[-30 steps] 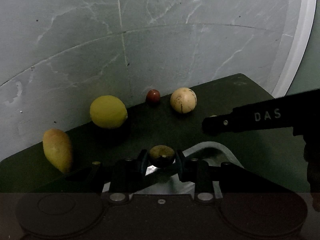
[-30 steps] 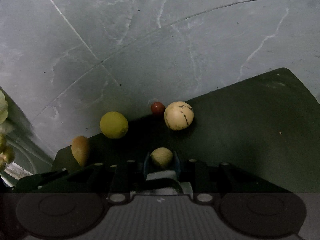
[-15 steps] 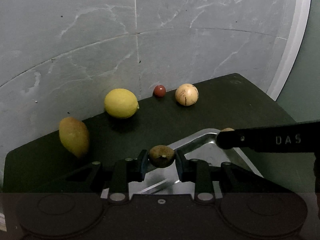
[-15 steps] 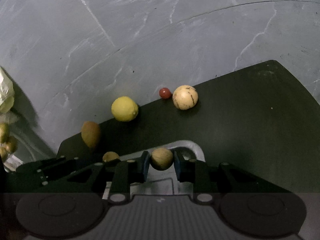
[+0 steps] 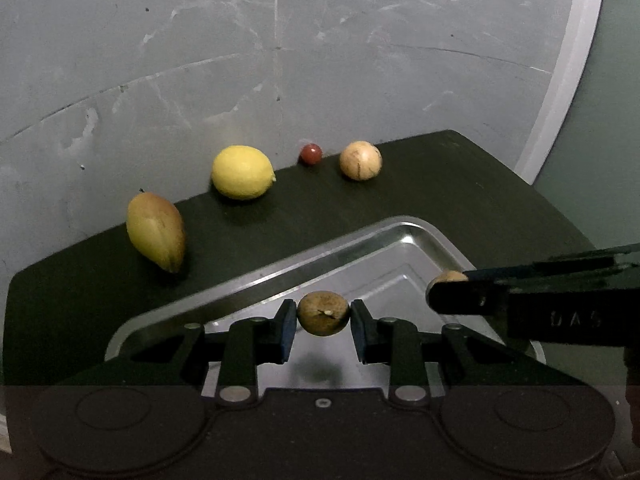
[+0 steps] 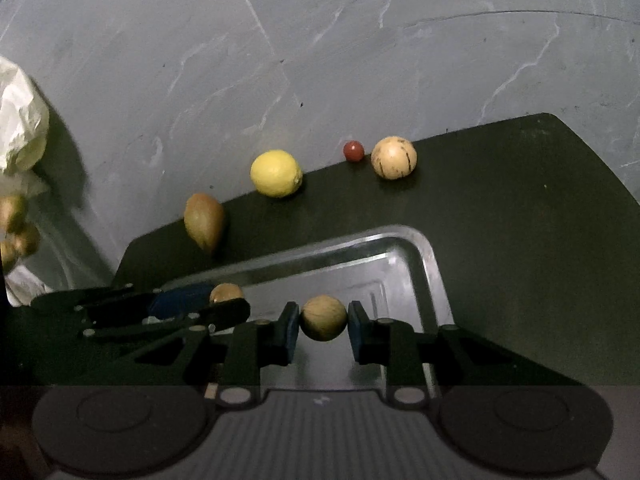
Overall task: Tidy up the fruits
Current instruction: 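Carry both small brown fruits back over the tray with both tools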
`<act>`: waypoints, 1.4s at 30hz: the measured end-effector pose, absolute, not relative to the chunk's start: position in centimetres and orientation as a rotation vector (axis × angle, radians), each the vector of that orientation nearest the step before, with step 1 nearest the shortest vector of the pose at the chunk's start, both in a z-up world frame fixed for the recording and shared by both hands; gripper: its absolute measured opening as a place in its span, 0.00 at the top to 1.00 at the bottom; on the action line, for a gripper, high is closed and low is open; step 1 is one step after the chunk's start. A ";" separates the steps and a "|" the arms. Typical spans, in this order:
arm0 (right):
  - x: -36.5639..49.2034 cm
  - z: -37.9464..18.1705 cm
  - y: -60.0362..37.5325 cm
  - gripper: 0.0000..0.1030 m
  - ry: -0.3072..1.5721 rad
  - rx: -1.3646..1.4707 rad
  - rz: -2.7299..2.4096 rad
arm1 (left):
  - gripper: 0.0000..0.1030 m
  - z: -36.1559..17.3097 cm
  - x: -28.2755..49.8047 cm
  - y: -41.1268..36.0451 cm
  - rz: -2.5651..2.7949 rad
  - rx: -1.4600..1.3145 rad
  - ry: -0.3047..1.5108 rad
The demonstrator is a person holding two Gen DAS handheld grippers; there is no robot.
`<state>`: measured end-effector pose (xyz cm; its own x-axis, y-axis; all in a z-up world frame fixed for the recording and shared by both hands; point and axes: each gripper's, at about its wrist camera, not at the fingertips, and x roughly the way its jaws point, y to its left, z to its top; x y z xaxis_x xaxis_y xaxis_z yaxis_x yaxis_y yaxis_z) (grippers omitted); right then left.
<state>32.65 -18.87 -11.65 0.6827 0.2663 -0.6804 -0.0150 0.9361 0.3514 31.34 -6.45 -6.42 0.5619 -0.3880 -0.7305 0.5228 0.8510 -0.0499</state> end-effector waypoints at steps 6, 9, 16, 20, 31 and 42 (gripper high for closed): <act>30.5 -12.8 -18.2 0.72 0.833 0.317 0.139 | 0.70 -6.6 30.3 -5.8 -0.590 0.192 0.832; 29.4 -13.7 -18.0 0.72 0.834 0.312 0.121 | 0.70 -6.7 29.9 -5.8 -0.619 0.207 0.838; 27.4 -15.5 -17.3 0.72 0.848 0.309 0.085 | 0.70 -7.2 28.8 -6.0 -0.673 0.242 0.857; 26.9 -15.8 -17.0 0.72 0.848 0.307 0.069 | 0.70 -7.4 28.5 -6.1 -0.690 0.256 0.859; 25.8 -16.0 -16.5 0.72 0.845 0.301 0.037 | 0.70 -7.9 27.9 -6.6 -0.717 0.291 0.877; 25.9 -16.1 -16.4 0.72 0.840 0.298 0.035 | 0.70 -8.1 28.0 -6.8 -0.716 0.296 0.884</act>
